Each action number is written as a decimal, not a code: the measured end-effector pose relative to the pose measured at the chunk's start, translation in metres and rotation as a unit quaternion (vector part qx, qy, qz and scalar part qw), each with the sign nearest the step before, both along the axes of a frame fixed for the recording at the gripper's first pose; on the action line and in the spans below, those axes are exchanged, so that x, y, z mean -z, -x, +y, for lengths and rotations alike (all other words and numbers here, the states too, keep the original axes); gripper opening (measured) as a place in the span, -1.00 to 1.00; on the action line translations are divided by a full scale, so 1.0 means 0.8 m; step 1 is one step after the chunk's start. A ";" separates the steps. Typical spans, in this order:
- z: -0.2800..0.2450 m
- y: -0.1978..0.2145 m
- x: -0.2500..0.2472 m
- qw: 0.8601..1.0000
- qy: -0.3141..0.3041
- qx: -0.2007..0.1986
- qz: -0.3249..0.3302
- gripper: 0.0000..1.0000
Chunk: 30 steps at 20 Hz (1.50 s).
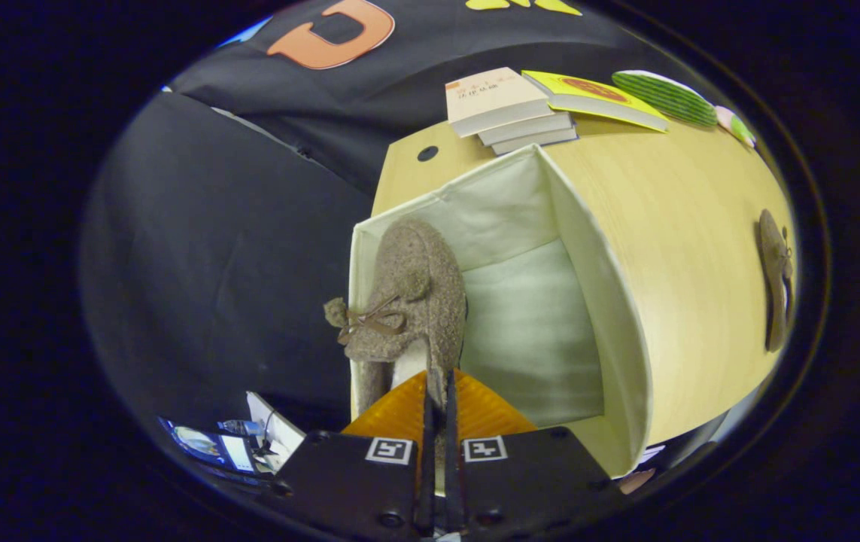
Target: Open the storage box then place both shoes into the box .Put the left shoe in first, then the right shoe, with the right side of both shoes facing outward in a uniform manner.
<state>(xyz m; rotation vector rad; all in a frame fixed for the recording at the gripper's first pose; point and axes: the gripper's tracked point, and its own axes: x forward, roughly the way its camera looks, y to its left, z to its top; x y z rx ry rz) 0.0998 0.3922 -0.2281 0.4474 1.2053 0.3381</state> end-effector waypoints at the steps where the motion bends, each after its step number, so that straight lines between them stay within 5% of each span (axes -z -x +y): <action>1: 0.000 -0.004 -0.006 1.000 -0.005 0.001 -0.009 -0.68; 4: 0.012 -0.003 -0.027 0.999 -0.025 -0.015 -0.029 -0.22; 11: 0.002 -0.003 -0.080 0.979 0.049 -0.072 -0.186 0.85; 20: -0.110 0.040 -0.149 0.968 0.066 -0.075 -0.231 0.86; 30: -0.453 0.040 -0.204 0.924 0.215 0.020 -0.316 0.88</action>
